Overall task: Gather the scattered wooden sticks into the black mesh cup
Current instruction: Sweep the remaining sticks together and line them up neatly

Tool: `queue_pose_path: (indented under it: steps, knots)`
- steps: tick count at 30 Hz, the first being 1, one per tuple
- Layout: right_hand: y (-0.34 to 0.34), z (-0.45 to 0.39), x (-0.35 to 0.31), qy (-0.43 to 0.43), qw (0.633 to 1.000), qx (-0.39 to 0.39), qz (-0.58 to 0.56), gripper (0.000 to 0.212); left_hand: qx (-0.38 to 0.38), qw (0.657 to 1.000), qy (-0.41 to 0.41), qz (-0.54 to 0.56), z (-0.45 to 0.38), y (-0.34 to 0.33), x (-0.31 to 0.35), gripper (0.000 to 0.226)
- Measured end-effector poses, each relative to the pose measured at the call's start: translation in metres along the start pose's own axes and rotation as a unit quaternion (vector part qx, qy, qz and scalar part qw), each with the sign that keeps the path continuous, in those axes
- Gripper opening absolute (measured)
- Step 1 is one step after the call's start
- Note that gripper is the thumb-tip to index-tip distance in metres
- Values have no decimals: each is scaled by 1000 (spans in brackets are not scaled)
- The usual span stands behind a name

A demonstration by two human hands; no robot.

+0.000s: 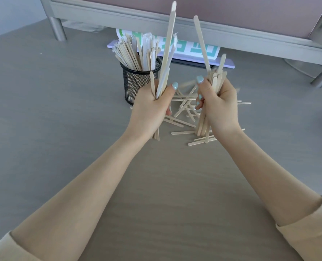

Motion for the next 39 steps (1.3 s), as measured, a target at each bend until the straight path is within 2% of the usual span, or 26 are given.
queue_pose_path:
  steps: [3, 8, 15, 18, 24, 28, 32, 39]
  knots:
    - [-1, 2, 0, 6, 1000, 0, 0, 23, 0, 1000, -10, -5, 0, 0, 2, 36]
    - [-3, 4, 1, 23, 1000, 4, 13, 27, 18, 999, -25, 17, 1, 3, 11, 22]
    - [5, 5, -2, 36, 996, 63, -45, 31, 90, 993, -50, 52, 3, 11, 22, 32]
    - [4, 8, -4, 41, 995, 55, -69, 30, 106, 990, -47, 76, 3, 14, 24, 29]
    - [1, 7, -4, 22, 996, 49, -73, 26, 90, 993, -32, 63, 4, 11, 22, 25]
    - [0, 6, -4, -17, 997, 46, -65, 35, 86, 993, 2, 76, 1, 9, 18, 41]
    - [2, 0, -4, -55, 991, 61, -110, 41, 81, 988, 31, 125, -5, 11, 17, 51]
    - [15, -19, -7, -82, 964, 124, -220, 40, 145, 969, -14, 202, -41, 40, 51, 49]
Point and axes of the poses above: each hand's wrist, its own z-axis away from the middle knuckle, its own y-axis out of the back of the hand, x = y × z, the point moved 4 cm from there along -z, towards the middle knuckle, and after that the axes turned 6 degrees about -y, right-handed, at the moved point
